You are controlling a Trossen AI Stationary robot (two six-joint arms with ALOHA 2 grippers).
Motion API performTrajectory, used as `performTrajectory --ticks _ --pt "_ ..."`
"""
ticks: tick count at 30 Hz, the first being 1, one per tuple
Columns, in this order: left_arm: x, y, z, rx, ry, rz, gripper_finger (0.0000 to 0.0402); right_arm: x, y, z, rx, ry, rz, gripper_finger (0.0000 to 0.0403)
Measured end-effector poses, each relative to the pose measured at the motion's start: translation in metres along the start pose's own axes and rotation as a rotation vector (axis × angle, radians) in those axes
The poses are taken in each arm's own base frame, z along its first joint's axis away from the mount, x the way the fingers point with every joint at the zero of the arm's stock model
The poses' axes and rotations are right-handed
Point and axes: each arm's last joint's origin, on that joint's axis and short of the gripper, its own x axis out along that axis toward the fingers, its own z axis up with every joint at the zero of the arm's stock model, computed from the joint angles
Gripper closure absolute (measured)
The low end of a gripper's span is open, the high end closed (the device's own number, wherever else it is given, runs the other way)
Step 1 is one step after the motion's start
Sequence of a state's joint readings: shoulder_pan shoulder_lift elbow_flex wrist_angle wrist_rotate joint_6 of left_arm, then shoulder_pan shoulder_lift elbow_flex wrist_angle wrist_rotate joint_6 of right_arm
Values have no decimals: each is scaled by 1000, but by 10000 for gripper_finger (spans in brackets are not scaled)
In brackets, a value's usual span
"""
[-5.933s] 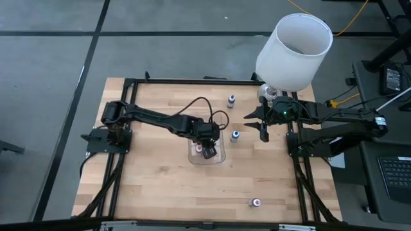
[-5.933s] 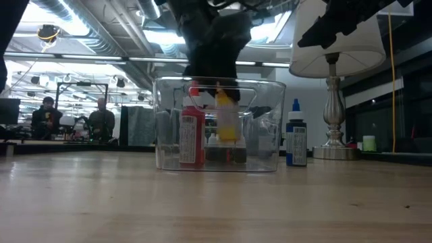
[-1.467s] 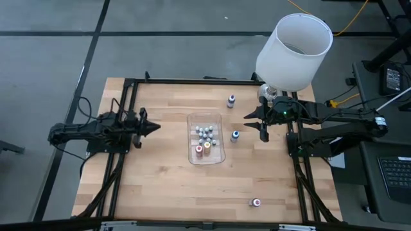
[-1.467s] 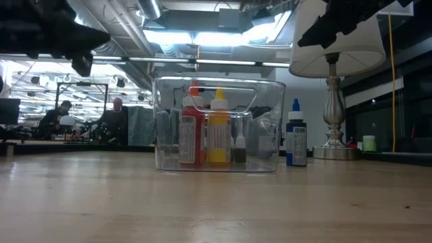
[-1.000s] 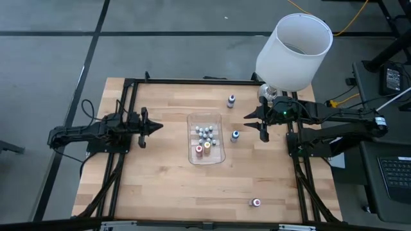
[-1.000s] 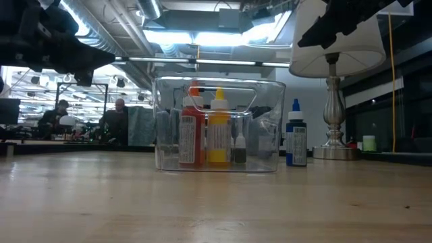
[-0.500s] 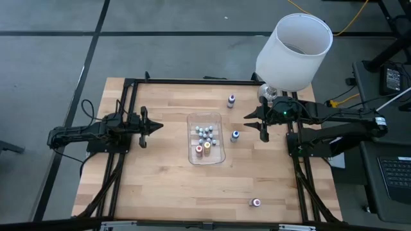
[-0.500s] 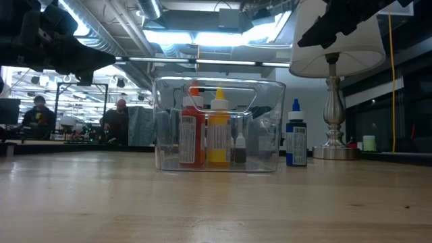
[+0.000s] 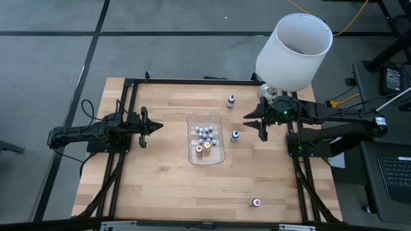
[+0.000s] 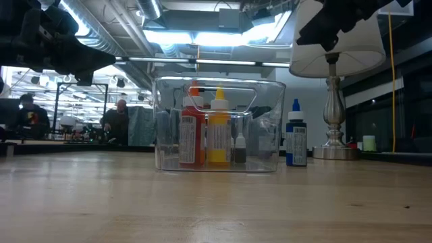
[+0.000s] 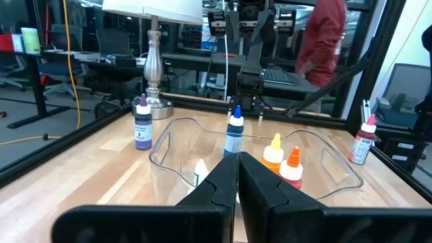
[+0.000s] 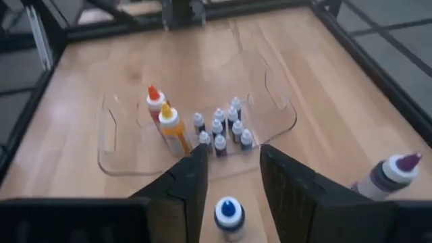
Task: Pick & Place food coloring
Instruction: Put the large purple food coloring into the transparent bin
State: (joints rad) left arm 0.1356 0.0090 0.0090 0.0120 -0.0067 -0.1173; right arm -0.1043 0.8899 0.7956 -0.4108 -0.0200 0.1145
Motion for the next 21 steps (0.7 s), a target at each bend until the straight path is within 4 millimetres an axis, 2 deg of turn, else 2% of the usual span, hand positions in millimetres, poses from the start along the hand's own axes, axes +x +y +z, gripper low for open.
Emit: performTrajectory --ticks 6,14,21 --pt "0 0 0 0 0 0 395 -1 1 11 25 -117 20 265" --pt "0 0 0 0 0 0 391 -3 6 23 53 -225 150 265" --pt "0 0 0 0 1 0 393 -2 5 25 101 -253 104 265"
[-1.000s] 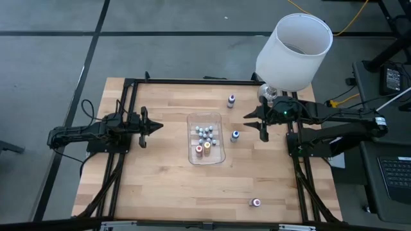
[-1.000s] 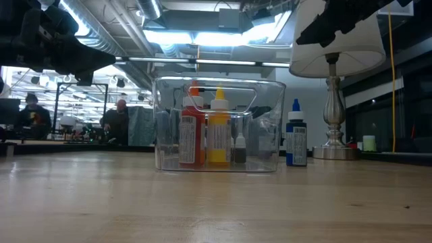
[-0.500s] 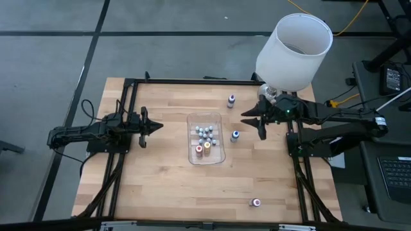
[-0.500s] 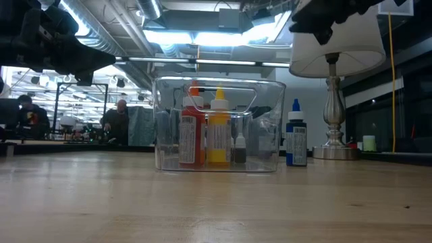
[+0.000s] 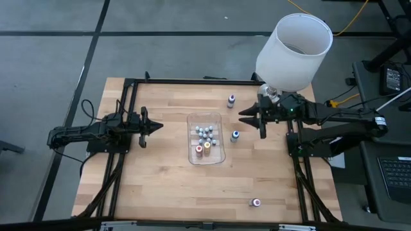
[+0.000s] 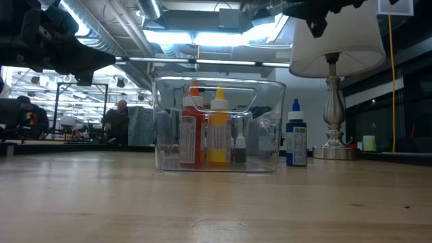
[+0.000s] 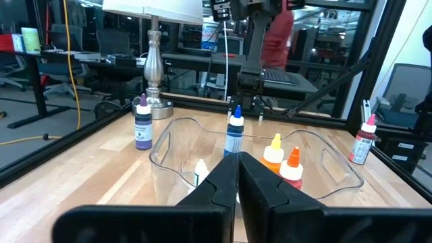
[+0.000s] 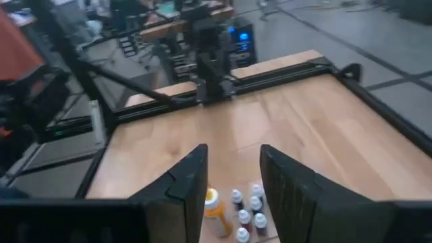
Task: Pick & Place food coloring
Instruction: Put the large purple food coloring into the transparent bin
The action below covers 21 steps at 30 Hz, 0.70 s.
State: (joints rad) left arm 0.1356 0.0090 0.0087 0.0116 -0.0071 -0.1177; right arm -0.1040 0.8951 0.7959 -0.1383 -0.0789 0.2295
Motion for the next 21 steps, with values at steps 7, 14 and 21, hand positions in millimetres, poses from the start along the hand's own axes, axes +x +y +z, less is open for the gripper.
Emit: performTrajectory --ticks 7,14,21 --pt "0 0 0 0 0 0 393 18 -2 13 -95 55 -84 263" --pt "0 0 0 0 0 0 393 60 -17 51 -128 418 -296 216" --pt "0 0 0 0 0 0 393 105 -50 77 -88 667 -402 131"
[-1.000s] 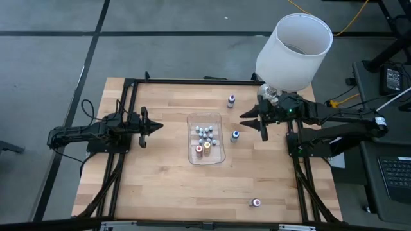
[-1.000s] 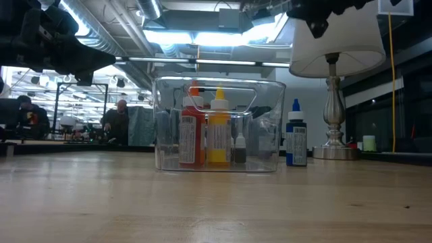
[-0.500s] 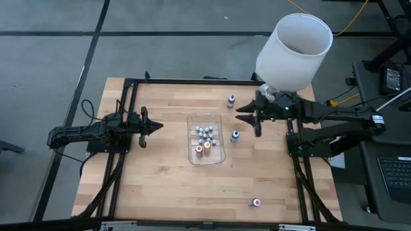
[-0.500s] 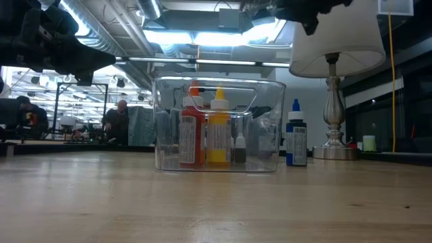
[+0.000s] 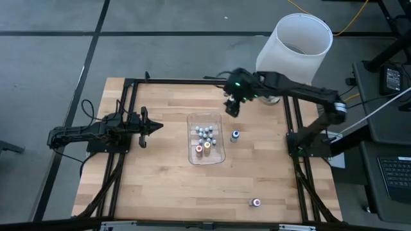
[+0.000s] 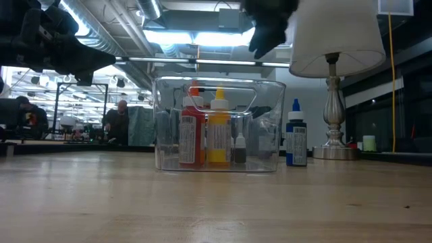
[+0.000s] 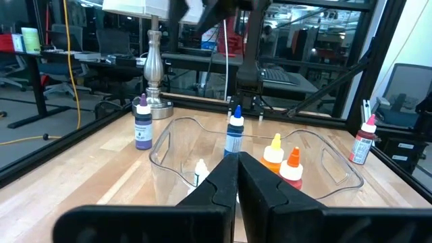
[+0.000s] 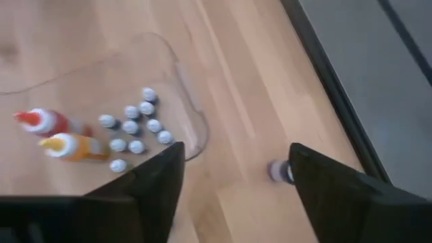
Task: Pick & Place food coloring
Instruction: Put the large purple food coloring into the transparent bin
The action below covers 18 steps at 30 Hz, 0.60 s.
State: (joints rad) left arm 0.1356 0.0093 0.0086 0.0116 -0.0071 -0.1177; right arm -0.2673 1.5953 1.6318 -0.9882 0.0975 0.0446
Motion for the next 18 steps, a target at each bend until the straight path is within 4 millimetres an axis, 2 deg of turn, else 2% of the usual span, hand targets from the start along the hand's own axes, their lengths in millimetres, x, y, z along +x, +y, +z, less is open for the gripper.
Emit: performTrajectory --ticks 4,8,12,18 --pt "0 0 0 0 0 0 391 25 -5 20 4 122 -57 104" --pt "0 0 0 0 0 0 394 48 -10 30 19 246 -213 101" --pt "0 0 0 0 0 0 395 73 -15 29 10 390 -266 110" --pt "0 0 0 0 0 0 391 107 -27 15 -6 546 -279 115"
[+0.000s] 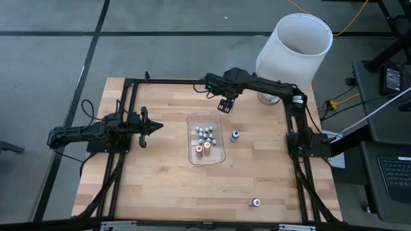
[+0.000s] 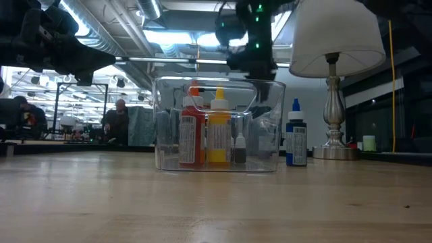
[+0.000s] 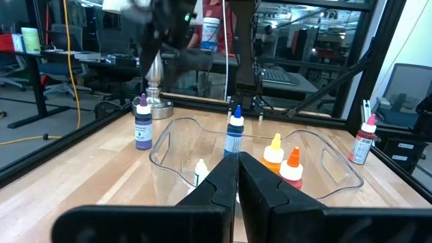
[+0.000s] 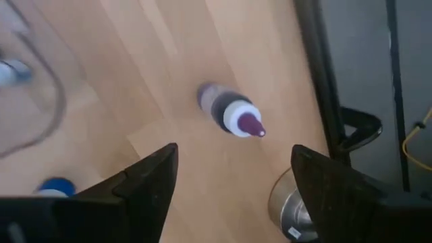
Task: Pick & Place food coloring
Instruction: Put the large purple food coloring into the transparent bin
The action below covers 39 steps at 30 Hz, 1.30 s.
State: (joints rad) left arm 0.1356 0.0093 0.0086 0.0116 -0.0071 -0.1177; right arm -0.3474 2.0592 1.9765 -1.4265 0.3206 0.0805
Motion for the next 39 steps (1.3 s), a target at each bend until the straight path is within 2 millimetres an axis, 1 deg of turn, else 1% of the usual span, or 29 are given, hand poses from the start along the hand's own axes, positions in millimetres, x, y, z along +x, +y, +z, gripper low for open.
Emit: performTrajectory --ticks 3,7,13,21,26,29,31,34,39 --pt "0 0 0 0 0 0 393 14 -4 0 5 45 -5 115" --pt "0 0 0 0 0 0 396 24 -9 1 15 75 -8 115" --pt "0 0 0 0 0 0 391 26 -13 5 32 46 -6 115" --pt "0 0 0 0 0 0 389 30 -24 6 65 45 -1 115" --pt "0 0 0 0 0 0 390 33 -24 7 69 49 26 99" --pt "0 0 0 0 0 0 389 43 -21 10 61 72 25 86" --pt "0 0 0 0 0 0 390 52 -18 12 52 97 25 80" --pt "0 0 0 0 0 0 392 67 -14 15 38 136 17 78" --pt "0 0 0 0 0 0 392 81 -9 18 26 170 16 77"
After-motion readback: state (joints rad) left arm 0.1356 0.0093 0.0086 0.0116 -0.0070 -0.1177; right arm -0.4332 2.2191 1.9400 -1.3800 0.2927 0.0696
